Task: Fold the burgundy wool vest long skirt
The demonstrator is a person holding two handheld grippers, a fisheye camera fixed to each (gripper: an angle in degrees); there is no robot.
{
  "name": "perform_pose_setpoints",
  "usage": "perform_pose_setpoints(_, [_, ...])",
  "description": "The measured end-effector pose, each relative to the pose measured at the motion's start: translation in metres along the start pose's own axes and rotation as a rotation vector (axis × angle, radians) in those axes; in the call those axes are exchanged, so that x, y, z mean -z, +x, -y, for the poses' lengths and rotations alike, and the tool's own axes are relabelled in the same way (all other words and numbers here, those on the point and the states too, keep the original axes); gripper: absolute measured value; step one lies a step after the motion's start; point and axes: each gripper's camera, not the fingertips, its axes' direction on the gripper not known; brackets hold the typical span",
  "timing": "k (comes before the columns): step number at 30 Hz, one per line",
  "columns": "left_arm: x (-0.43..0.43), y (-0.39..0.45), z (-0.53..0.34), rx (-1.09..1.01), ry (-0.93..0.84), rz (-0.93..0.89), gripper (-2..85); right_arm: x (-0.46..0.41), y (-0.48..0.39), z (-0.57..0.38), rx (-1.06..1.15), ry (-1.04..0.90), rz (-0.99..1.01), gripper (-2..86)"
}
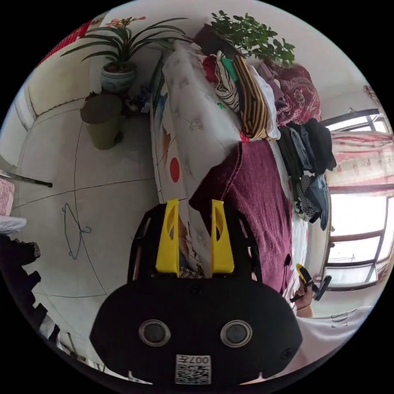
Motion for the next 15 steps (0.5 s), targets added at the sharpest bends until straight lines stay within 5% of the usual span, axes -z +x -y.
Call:
perform_pose_setpoints(5, [-0.015,0.054,-0.008,-0.389,-0.008,0.149,13.9,-0.03,-0.022,-0.005,0.012,-0.015,0.107,6.1])
perform_pose_setpoints(9, [-0.033,0.071,-0.003,-0.481,-0.061,0.351,2.7,-0.053,-0.048,0.006,0.114,-0.058,0.143,6.8])
perform_pose_setpoints(15, [0.003,0.064,0.006,-0.574,-0.094,0.17,-0.7,-0.097,-0.09,0.081,0.221,-0.048,0.154,8.5])
